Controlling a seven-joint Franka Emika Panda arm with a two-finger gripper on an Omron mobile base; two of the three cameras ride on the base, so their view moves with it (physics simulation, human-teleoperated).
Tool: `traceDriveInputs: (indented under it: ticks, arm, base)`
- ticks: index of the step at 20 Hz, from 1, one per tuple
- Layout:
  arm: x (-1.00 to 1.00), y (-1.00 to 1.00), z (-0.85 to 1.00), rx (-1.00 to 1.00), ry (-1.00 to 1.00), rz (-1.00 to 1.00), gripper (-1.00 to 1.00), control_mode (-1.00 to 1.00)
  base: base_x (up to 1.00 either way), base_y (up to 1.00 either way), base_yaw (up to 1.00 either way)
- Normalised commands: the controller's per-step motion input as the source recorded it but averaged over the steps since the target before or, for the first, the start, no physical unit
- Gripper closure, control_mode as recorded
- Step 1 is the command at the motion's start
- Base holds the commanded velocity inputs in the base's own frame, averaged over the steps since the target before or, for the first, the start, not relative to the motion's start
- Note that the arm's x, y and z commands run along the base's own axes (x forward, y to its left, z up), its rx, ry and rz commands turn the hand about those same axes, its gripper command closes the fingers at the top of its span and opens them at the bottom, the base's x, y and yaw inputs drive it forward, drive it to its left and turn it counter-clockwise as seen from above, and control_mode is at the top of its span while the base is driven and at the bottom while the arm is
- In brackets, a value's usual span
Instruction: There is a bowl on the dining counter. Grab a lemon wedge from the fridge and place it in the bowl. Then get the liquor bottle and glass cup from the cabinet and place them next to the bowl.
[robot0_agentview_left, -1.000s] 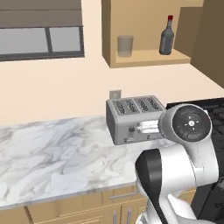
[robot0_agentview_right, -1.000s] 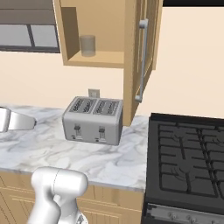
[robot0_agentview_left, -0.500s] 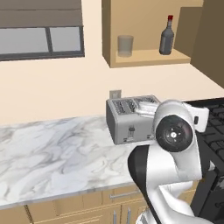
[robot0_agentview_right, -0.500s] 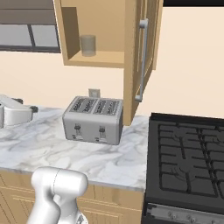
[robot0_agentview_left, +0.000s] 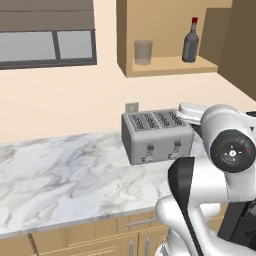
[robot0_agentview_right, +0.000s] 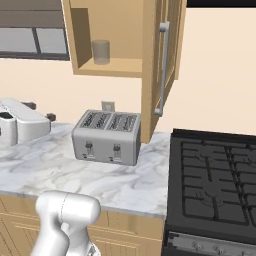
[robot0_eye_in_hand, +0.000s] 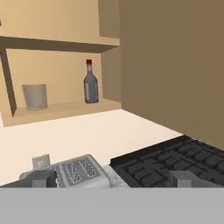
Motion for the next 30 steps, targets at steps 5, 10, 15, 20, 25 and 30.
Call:
traceDriveInputs:
  ticks: [5,10,15,20,25,30]
  arm:
    - [0.26,-0.56,0.38,0.0,-0.02,0.0,-1.0,-1.0]
    - [0.36,-0.16,0.39,0.0,-0.04,0.0,-1.0,-1.0]
    - [0.22,-0.04,0.24,-0.01,-0.07,0.0,-1.0,-1.0]
    - [0.0,0.0,0.01,0.0,-0.04,0.0,-1.0,-1.0]
    - [0.13,-0.03,0.26,0.0,-0.11,0.0,-1.0,-1.0]
    - [0.47,-0.02,0.21,0.0,-0.02,0.0,-1.0,-1.0]
  base:
    - [0.0,0.0,0.0]
    - [0.0,0.0,0.0]
    - [0.0,0.0,0.0]
    - [0.0,0.0,0.0]
    - [0.0,0.0,0.0]
    - [0.0,0.0,0.0]
